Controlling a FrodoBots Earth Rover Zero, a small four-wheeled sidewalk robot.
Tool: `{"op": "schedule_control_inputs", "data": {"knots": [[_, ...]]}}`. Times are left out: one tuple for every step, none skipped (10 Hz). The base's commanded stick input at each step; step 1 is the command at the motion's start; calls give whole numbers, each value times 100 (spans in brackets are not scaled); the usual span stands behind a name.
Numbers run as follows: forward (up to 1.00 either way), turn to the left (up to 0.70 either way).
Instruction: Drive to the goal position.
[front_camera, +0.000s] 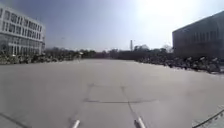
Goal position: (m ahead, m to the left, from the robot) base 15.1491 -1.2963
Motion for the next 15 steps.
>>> {"op": "schedule_control_inputs", "data": {"knots": [[70,0],[70,0],[70,0],[70,0],[70,0],[70,0],[70,0],[70,0],[70,0],[70,0],[70,0],[70,0],[70,0],[70,0],[70,0]]}}
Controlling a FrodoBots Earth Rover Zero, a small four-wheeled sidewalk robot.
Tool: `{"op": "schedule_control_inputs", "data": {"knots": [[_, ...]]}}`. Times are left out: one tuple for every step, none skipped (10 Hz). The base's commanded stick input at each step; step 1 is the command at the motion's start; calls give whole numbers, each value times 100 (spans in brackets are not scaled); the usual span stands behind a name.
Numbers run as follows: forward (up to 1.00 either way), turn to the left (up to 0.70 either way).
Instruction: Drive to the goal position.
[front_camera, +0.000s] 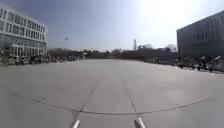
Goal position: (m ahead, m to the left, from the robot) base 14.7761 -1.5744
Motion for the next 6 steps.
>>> {"op": "schedule_control_inputs", "data": {"knots": [[70,0],[70,0],[70,0],[70,0],[70,0],[70,0]]}}
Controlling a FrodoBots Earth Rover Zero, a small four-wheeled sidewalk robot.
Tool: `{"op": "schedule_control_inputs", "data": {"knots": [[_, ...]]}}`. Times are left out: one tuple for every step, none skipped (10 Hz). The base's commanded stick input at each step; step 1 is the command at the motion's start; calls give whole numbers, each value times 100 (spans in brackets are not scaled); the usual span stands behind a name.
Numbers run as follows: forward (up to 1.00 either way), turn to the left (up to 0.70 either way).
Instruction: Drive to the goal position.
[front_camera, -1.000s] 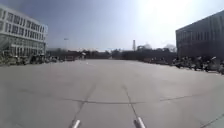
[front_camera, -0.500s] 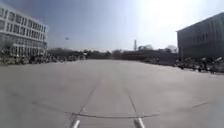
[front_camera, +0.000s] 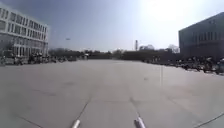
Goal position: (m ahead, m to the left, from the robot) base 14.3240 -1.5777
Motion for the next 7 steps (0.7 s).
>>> {"op": "schedule_control_inputs", "data": {"knots": [[70,0],[70,0],[70,0],[70,0],[70,0],[70,0],[70,0]]}}
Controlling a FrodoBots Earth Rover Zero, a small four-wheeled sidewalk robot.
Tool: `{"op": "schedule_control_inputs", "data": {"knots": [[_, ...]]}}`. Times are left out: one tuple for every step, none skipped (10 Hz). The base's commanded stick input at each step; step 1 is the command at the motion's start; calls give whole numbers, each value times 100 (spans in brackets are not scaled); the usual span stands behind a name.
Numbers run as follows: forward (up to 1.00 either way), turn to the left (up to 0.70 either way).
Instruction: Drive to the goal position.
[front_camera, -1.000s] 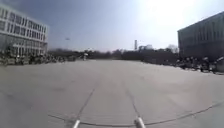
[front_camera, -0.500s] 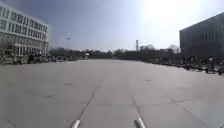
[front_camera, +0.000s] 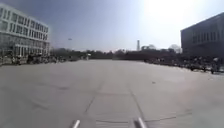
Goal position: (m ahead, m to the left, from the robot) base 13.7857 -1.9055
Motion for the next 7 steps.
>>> {"op": "schedule_control_inputs", "data": {"knots": [[70,0],[70,0],[70,0],[70,0],[70,0],[70,0],[70,0]]}}
